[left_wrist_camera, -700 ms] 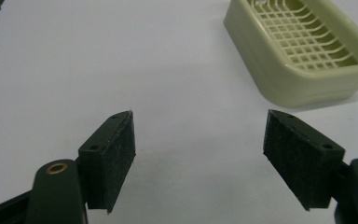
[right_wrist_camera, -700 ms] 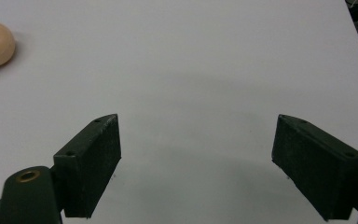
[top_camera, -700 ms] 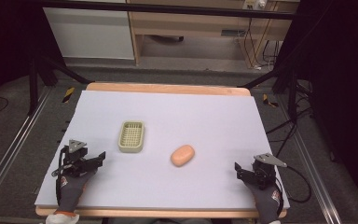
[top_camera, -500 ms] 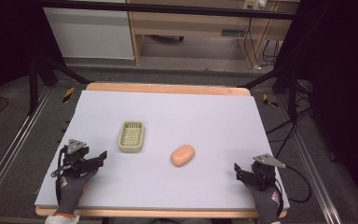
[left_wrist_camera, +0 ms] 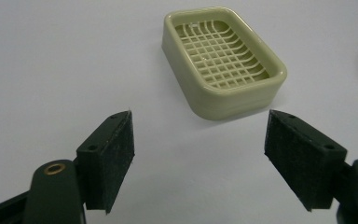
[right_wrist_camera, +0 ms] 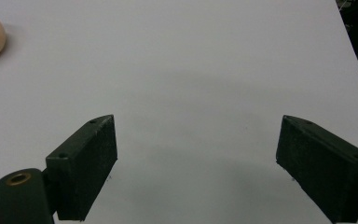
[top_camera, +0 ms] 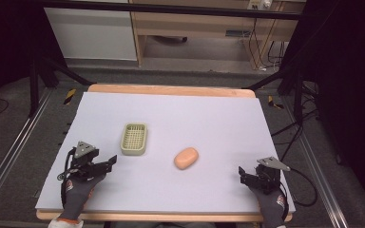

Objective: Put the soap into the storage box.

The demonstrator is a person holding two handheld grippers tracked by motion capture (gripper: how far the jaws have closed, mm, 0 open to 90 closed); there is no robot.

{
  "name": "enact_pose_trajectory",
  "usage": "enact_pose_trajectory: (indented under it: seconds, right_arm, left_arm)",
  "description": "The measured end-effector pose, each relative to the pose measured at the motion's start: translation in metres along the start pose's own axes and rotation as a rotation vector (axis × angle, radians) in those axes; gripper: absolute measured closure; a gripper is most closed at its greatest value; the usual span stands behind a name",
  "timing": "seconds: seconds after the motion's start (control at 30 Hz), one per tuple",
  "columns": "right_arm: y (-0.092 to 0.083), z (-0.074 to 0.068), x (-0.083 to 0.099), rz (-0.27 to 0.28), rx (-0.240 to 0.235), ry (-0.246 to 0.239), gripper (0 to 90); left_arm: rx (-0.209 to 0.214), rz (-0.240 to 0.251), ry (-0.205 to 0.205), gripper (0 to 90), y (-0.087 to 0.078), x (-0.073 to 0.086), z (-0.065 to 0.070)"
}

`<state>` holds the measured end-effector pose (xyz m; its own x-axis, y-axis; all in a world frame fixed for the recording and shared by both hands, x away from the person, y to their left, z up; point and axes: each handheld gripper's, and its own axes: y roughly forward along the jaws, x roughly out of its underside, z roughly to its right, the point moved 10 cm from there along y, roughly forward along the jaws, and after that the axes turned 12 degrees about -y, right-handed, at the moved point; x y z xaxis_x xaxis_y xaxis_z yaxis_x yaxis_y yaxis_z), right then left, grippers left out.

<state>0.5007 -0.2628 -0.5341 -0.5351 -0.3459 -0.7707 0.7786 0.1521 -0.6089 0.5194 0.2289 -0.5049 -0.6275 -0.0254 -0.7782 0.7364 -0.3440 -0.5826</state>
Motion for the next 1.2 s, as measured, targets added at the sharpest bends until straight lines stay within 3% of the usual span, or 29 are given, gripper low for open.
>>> enact_pose_trajectory:
  seconds: [0.67, 1.2]
  right_arm:
    - [-0.001, -0.001, -0.001, 0.003, 0.010, -0.013, 11.9]
    - [-0.001, 0.000, -0.002, 0.002, 0.025, -0.018, 11.8]
  left_arm:
    - [0.043, -0.019, 0.067, 20.1, 0.004, 0.001, 0.032]
    - [0.075, -0.028, 0.088, 17.6, 0.005, 0.000, 0.049]
